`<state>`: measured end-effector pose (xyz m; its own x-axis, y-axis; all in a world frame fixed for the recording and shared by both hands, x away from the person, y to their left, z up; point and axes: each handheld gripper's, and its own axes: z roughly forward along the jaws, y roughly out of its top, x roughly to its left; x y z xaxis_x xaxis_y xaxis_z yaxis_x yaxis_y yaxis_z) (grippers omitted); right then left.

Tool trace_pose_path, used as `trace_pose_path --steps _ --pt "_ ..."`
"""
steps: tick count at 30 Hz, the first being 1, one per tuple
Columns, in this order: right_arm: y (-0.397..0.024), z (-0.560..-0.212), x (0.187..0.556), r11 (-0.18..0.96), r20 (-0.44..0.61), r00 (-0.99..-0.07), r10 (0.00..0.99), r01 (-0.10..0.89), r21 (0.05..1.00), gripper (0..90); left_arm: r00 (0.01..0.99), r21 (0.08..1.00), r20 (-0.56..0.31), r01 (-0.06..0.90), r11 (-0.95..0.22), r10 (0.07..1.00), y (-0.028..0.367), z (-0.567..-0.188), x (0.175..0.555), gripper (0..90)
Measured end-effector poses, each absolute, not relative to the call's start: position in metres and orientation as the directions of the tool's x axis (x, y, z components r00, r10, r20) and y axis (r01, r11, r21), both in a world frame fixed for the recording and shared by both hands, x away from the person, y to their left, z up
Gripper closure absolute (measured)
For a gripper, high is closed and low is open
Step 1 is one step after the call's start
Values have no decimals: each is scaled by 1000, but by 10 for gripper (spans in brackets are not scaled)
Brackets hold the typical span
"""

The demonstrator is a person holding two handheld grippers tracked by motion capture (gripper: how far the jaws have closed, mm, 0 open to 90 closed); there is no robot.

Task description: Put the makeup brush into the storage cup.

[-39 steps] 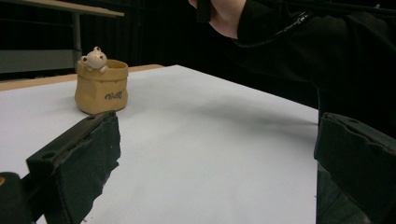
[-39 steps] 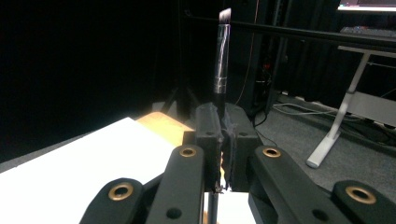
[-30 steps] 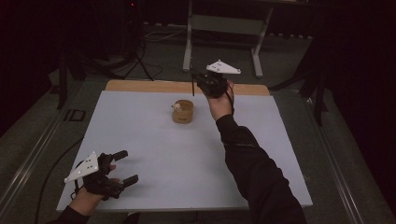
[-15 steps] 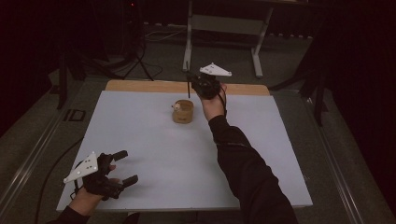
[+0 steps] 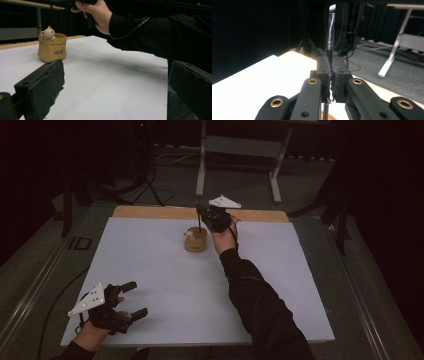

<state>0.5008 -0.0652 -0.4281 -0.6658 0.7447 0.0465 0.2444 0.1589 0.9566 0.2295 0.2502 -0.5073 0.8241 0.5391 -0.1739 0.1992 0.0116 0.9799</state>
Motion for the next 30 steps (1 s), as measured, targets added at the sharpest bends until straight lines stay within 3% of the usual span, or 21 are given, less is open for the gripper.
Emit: trace_pose_path --steps 30 --pt "-66 -461 505 186 136 -715 686 353 917 860 821 977 -186 211 17 540 251 -508 229 10"
